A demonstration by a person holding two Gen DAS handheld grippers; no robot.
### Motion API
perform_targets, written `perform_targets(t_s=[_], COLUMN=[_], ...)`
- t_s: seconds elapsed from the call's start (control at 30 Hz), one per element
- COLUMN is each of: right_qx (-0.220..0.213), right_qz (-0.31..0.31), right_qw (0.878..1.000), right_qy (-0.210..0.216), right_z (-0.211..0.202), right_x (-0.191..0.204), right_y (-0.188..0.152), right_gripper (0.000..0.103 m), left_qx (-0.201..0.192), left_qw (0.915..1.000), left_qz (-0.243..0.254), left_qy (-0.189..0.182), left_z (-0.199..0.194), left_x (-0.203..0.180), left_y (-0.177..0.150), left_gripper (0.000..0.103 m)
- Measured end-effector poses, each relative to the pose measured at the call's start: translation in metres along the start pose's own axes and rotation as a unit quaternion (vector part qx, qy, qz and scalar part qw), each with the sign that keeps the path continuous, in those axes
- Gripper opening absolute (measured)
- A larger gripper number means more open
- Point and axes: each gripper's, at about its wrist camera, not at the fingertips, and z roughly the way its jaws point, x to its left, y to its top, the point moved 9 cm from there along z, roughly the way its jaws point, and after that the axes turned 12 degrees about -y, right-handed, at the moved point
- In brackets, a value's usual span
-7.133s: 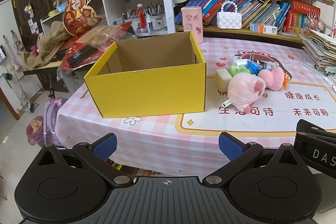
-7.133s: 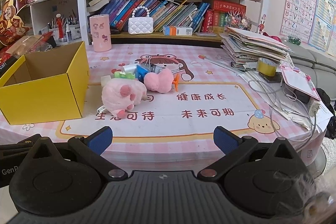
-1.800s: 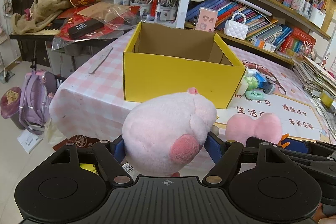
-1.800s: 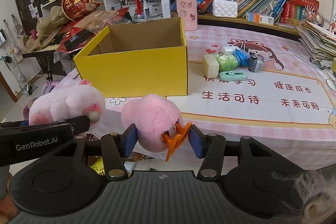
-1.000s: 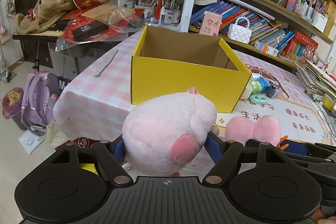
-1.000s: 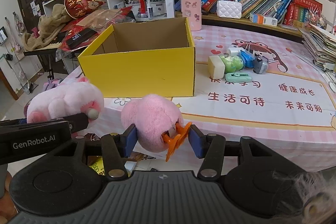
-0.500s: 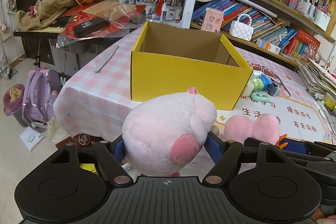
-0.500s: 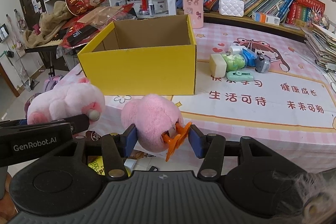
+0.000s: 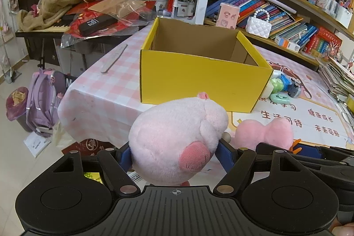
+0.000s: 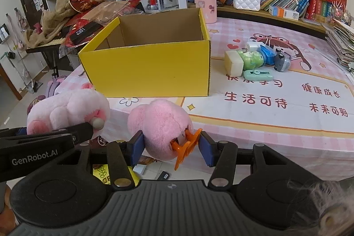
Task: Organize objects
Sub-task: 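Lift both plush toys and carry them over the yellow box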
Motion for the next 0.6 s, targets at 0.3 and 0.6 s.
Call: perform_targets(t_s=[0.3, 0.6], right_qx=[-0.005, -0.035], right_qz=[-0.009, -0.022], right_qw=[1.000, 0.999], right_qy=[0.006, 0.008], right_z=[0.004, 0.007], right_x=[0.009, 0.012], right_y=[0.007, 0.038], right_gripper=[0.050, 0.050], left_qx=[-0.009, -0.028], left_qw=[0.9999, 0.9995], left_qz=[0.000, 0.012], left_qy=[0.009, 0.009], left_z=[-0.003, -0.002], left_x=[0.005, 0.003], left_y=[0.007, 0.032], left_gripper=[0.076, 0.075])
